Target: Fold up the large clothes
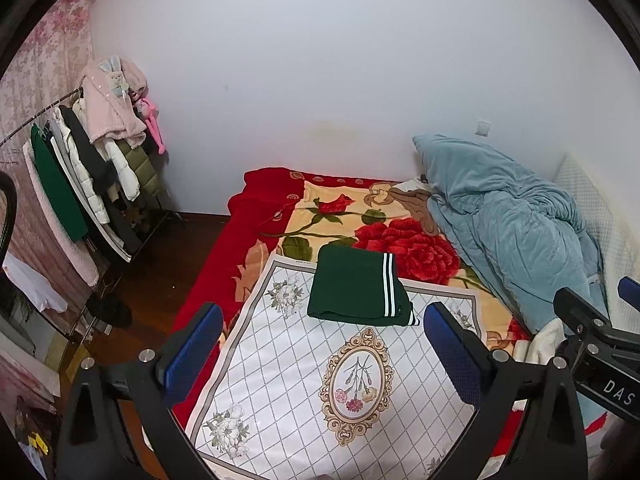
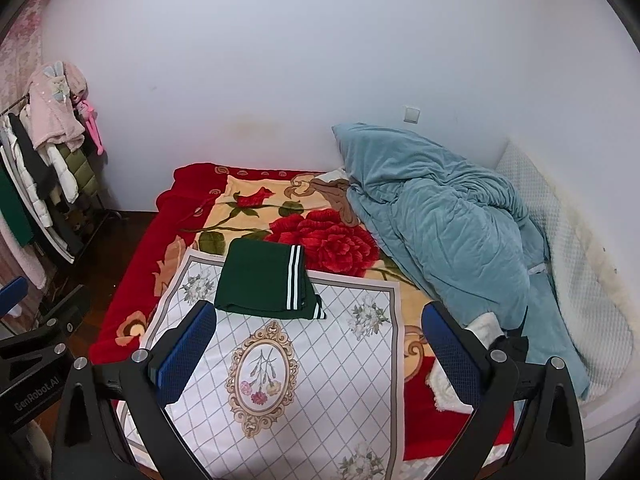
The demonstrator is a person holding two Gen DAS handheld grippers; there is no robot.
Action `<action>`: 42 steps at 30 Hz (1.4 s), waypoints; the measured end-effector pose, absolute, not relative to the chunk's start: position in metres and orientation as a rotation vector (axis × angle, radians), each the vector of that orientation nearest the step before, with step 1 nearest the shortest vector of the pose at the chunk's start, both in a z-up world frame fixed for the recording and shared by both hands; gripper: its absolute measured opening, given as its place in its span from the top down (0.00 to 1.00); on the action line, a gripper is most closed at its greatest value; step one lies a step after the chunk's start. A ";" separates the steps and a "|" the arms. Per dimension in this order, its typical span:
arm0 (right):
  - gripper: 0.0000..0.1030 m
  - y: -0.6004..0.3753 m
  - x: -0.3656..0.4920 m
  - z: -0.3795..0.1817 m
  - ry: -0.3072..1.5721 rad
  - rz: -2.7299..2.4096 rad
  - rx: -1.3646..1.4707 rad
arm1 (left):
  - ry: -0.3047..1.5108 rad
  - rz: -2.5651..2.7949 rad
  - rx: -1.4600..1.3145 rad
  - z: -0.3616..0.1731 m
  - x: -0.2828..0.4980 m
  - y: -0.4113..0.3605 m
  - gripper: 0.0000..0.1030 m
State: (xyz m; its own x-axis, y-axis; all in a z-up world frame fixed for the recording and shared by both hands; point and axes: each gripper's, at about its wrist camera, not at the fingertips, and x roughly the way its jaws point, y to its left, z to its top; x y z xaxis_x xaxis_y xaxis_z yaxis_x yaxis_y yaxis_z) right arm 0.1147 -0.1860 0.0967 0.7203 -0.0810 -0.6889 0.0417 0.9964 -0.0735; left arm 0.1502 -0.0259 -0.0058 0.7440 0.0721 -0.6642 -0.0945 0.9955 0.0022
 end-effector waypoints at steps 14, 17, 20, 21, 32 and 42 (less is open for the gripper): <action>0.00 -0.186 0.113 0.098 0.770 -0.057 -0.050 | 0.726 0.092 -0.036 -0.001 0.143 -0.026 0.01; 0.00 -0.185 0.113 0.098 0.770 -0.058 -0.050 | 0.727 0.094 -0.036 -0.001 0.143 -0.027 0.01; 0.00 -0.186 0.114 0.098 0.770 -0.057 -0.050 | 0.726 0.094 -0.034 0.001 0.142 -0.027 0.01; 0.00 -0.186 0.113 0.099 0.770 -0.057 -0.048 | 0.727 0.094 -0.033 0.000 0.142 -0.028 0.01; 0.00 -0.186 0.106 0.097 0.768 -0.067 -0.047 | 0.727 0.095 -0.033 0.000 0.142 -0.028 0.01; 0.00 -0.184 0.100 0.096 0.767 -0.073 -0.044 | 0.725 0.098 -0.032 0.002 0.142 -0.028 0.01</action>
State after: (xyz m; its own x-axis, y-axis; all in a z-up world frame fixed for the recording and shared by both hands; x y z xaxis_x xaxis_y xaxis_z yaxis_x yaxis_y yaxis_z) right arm 0.0999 -0.1841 0.0960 0.7175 -0.0826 -0.6917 0.0502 0.9965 -0.0669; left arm 0.1417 -0.0280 0.0020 0.7441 0.0780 -0.6635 -0.1003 0.9950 0.0045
